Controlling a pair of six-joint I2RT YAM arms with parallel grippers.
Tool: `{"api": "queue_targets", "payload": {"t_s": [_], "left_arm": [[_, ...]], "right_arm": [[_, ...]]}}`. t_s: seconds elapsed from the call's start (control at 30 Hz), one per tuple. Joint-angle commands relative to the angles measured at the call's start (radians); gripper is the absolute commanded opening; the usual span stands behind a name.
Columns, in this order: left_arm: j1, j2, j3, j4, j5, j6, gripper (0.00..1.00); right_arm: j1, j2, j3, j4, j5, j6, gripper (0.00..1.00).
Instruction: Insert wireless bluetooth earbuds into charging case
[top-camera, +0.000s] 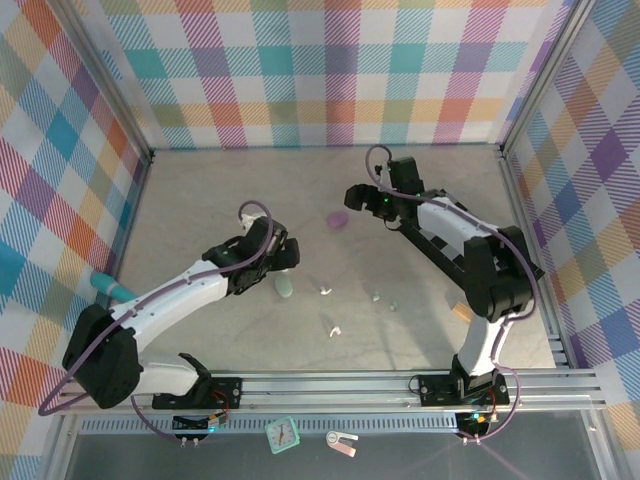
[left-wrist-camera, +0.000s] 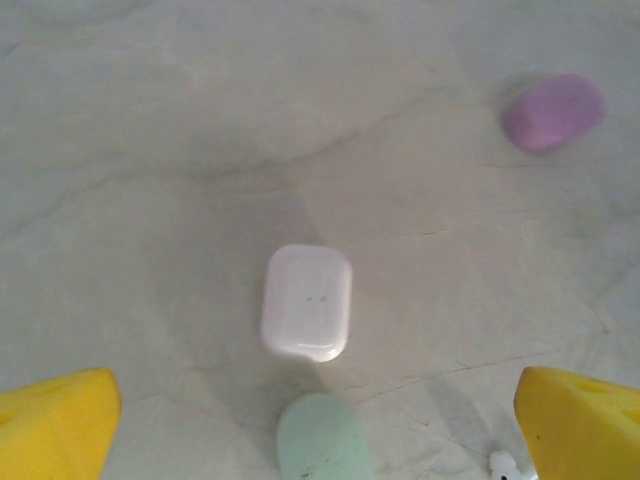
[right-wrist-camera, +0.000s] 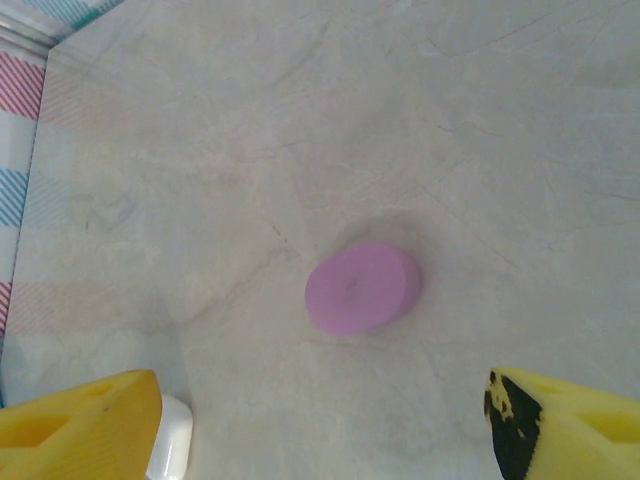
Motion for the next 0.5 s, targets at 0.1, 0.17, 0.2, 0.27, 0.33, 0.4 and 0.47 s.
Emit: {"api": "queue_targets", "payload": {"t_s": [0.1,0.17,0.2,0.27,0.33,0.4,0.47], "left_arm": [[-0.054,0.090,0.082,-0.258,-0.048,-0.269,1.00],[-0.071,0.132,0.114,-0.296,-0.052,-0.318,0.99],[-0.084,0.157,0.135,-0.317,-0.056,-0.334,0.99],[-0.102,0.206,0.174,-0.355,-0.069,-0.362,0.98],[-0.112,0.262,0.208,-0.380,-0.057,-0.374,0.96],[-0.117,0.296,0.219,-0.372,-0.047,-0.369,0.93],[-0.120,0.318,0.218,-0.351,-0.032,-0.366,0.91]], "right_arm": [[0.000,-0.085,-0.115,-0.025,0.024,-0.052,0.84],[0.000,-0.100,-0.133,-0.022,0.021,-0.053,0.84],[0.000,-0.108,-0.142,-0.023,0.019,-0.053,0.84],[0.000,-0.118,-0.154,-0.018,0.017,-0.053,0.84],[0.000,-0.128,-0.163,-0.016,0.017,-0.054,0.84],[0.000,-0.136,-0.169,-0.013,0.016,-0.053,0.85],[0.000,-0.144,-0.175,-0.011,0.016,-0.052,0.85]]}}
